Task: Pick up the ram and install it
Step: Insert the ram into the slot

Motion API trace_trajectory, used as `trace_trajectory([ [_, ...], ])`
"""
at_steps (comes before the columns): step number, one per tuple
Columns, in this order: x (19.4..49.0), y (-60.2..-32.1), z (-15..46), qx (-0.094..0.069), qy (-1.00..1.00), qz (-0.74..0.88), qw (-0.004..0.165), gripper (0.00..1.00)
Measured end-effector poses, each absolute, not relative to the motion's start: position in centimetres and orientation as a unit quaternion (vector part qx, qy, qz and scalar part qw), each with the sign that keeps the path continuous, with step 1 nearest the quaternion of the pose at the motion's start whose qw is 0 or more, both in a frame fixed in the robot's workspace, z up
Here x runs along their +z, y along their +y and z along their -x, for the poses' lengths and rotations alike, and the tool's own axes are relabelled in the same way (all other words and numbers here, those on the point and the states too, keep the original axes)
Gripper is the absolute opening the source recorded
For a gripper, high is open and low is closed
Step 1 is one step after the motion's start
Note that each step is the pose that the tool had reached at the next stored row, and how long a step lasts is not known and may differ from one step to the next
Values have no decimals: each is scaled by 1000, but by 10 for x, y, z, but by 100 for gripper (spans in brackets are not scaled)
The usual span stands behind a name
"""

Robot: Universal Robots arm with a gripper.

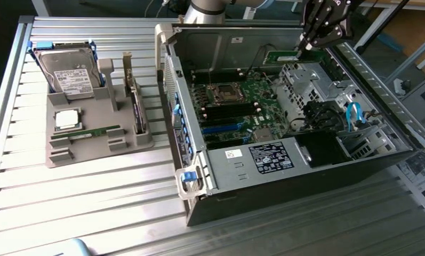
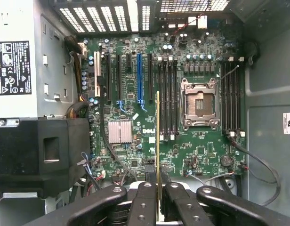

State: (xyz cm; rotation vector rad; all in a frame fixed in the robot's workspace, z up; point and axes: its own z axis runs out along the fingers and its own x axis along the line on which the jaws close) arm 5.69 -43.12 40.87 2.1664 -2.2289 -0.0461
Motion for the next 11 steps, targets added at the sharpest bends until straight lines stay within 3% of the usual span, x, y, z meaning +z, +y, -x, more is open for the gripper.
trace_trajectory([
  [11, 406, -431, -55, -15, -717, -697, 17, 13],
])
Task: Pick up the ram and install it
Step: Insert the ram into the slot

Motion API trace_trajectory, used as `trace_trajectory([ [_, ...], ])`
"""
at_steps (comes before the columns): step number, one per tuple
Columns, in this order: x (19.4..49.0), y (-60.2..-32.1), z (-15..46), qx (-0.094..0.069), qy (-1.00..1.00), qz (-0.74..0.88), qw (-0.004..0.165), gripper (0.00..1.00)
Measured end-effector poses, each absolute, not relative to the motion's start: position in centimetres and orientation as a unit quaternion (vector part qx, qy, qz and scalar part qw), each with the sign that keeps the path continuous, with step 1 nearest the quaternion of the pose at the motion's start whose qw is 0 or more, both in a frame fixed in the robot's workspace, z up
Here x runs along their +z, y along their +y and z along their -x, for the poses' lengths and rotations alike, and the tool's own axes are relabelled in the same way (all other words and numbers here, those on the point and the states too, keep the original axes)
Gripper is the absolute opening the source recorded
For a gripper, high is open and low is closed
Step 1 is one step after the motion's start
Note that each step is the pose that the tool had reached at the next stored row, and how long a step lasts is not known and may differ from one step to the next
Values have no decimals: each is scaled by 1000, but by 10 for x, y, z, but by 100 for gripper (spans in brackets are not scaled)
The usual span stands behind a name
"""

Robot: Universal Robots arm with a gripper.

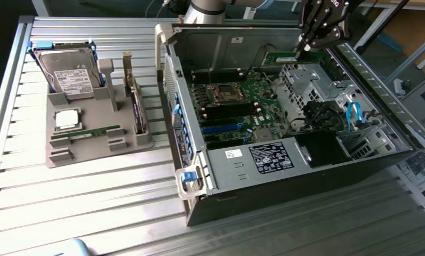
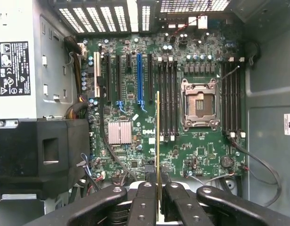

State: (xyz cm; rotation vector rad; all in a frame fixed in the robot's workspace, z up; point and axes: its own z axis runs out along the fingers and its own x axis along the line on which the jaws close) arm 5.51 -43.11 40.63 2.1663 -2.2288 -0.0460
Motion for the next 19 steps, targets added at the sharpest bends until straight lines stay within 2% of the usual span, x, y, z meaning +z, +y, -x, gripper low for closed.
trace_trajectory([
  [19, 397, -431, -54, -15, -717, -697, 16, 13],
])
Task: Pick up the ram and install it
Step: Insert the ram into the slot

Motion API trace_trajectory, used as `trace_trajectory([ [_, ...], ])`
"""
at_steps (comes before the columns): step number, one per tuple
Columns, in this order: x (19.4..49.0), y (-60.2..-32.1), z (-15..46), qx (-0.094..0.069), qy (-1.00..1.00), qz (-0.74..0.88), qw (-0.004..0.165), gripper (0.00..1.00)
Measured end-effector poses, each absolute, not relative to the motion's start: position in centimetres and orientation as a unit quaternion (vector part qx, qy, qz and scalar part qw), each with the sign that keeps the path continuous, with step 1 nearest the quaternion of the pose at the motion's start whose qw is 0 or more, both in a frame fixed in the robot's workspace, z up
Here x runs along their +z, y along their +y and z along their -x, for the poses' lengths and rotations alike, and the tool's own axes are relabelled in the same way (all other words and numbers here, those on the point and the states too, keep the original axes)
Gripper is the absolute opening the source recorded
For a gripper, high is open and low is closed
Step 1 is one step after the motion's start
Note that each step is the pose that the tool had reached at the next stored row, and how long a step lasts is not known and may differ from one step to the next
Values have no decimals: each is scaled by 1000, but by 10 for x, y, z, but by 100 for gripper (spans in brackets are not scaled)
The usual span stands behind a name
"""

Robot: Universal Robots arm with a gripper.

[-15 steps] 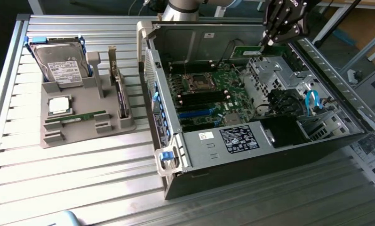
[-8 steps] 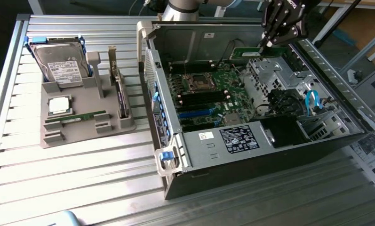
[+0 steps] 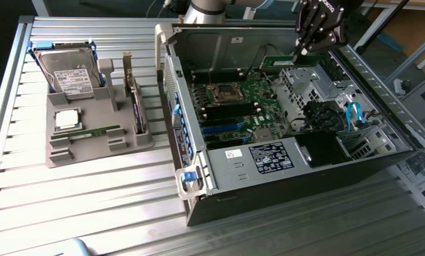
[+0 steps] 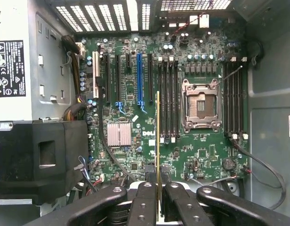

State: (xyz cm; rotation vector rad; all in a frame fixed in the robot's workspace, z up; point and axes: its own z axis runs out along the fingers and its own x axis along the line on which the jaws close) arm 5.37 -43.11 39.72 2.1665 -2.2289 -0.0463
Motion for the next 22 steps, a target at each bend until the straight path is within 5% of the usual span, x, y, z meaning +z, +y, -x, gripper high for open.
trace_trajectory([
  [22, 384, -431, -54, -15, -717, -697, 16, 13],
])
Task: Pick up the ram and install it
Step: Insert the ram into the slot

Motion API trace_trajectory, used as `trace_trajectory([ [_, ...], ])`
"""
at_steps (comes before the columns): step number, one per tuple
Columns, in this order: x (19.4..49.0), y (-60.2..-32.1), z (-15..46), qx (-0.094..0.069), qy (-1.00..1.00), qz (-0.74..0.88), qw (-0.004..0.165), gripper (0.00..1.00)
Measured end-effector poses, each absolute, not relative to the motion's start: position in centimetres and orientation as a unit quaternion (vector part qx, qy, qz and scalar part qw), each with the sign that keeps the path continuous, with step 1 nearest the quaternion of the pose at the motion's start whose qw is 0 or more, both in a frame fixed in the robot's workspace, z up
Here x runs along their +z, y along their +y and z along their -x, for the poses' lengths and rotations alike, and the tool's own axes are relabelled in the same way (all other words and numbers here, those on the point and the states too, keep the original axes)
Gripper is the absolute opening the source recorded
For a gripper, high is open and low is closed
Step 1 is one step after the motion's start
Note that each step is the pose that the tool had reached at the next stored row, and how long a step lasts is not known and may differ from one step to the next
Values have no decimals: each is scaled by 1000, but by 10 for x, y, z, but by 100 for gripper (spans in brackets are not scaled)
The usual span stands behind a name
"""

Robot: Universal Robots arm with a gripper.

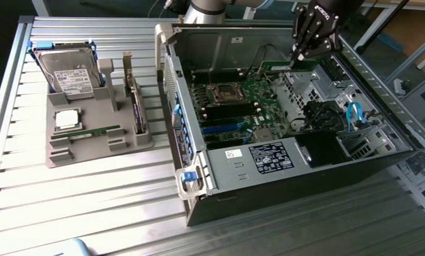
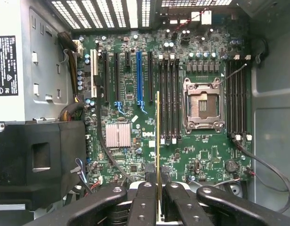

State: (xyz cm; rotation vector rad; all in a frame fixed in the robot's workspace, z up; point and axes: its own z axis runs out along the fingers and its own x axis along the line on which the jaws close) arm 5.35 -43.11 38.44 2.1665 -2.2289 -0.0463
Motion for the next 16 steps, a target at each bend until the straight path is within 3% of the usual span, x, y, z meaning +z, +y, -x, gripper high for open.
trace_trajectory([
  [16, 375, -431, -53, -15, -717, -697, 16, 13],
])
